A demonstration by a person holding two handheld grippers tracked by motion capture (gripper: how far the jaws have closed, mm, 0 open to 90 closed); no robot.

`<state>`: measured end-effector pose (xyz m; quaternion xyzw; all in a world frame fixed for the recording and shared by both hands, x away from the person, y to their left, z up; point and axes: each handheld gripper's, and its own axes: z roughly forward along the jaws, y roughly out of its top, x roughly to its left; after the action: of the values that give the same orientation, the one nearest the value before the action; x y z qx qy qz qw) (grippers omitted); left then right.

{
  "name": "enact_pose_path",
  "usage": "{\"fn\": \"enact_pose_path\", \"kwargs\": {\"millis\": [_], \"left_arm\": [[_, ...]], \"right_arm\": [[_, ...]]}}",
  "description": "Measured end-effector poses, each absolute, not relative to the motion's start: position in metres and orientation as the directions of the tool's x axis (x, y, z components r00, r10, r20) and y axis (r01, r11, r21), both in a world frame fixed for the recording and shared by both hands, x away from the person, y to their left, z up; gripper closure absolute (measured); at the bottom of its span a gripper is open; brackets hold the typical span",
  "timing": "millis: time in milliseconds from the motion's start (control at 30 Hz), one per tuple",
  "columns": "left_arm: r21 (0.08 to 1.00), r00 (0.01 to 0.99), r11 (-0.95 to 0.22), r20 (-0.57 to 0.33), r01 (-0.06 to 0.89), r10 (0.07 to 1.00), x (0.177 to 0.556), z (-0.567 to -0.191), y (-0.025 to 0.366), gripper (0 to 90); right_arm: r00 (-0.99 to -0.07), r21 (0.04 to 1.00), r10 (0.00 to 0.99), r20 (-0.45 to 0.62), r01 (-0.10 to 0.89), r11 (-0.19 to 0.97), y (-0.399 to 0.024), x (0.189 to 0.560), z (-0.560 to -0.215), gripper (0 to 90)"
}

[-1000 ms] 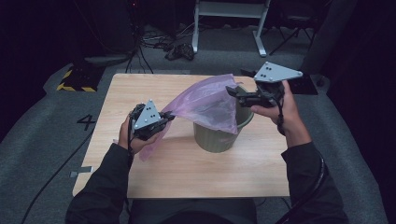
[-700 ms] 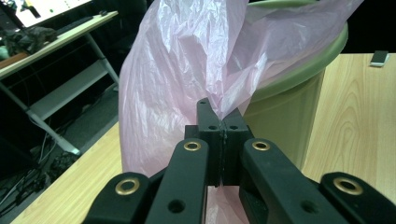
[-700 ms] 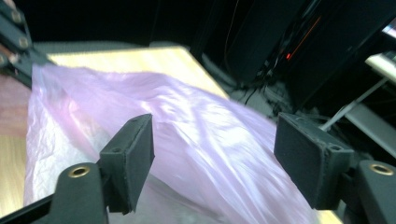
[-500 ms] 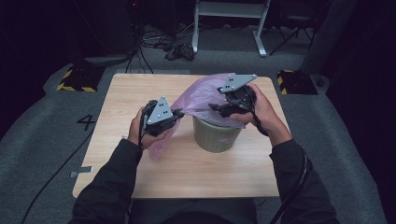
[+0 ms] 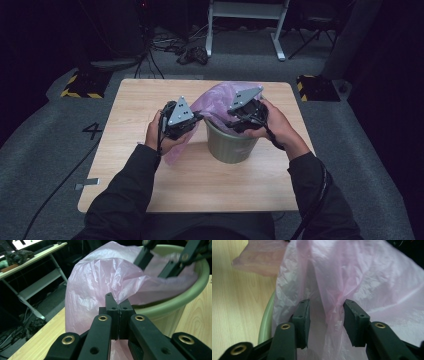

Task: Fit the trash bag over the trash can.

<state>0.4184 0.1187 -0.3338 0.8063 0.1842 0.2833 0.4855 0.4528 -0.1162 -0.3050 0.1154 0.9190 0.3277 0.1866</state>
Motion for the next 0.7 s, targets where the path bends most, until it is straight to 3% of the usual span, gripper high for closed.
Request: {"fn": "enact_pose_path", "kwargs": {"millis": [200,333,500,533,567,700], "left_arm": [[0.885,0.785,-0.465,0.275,0.018,0.555,0.423,-0.330,0.106,89.8],[0.881,0.792,-0.472,0.274,0.021,0.546,0.425,-0.330,0.098,89.8],[0.879,0.802,-0.476,0.265,0.028,0.535,0.428,-0.333,0.089,89.7],[0.879,0.802,-0.476,0.265,0.028,0.535,0.428,-0.333,0.089,89.8],[0.879,0.803,-0.476,0.261,0.031,0.536,0.429,-0.334,0.089,89.7],[0.881,0.810,-0.472,0.254,0.032,0.528,0.429,-0.336,0.091,89.7]], "right_arm": [[-0.922,0.608,0.315,-0.223,0.121,0.785,-0.114,0.456,-0.310,68.9],[-0.927,0.608,0.310,-0.211,0.124,0.784,-0.114,0.457,-0.311,68.7],[-0.909,0.656,0.345,-0.232,0.116,0.746,-0.122,0.455,-0.311,49.9],[-0.909,0.656,0.345,-0.232,0.116,0.746,-0.122,0.455,-0.311,49.9],[-0.892,0.694,0.384,-0.239,0.119,0.710,-0.129,0.453,-0.309,40.0],[-0.872,0.777,0.407,-0.270,0.053,0.628,-0.144,0.443,-0.303,29.4]]}}
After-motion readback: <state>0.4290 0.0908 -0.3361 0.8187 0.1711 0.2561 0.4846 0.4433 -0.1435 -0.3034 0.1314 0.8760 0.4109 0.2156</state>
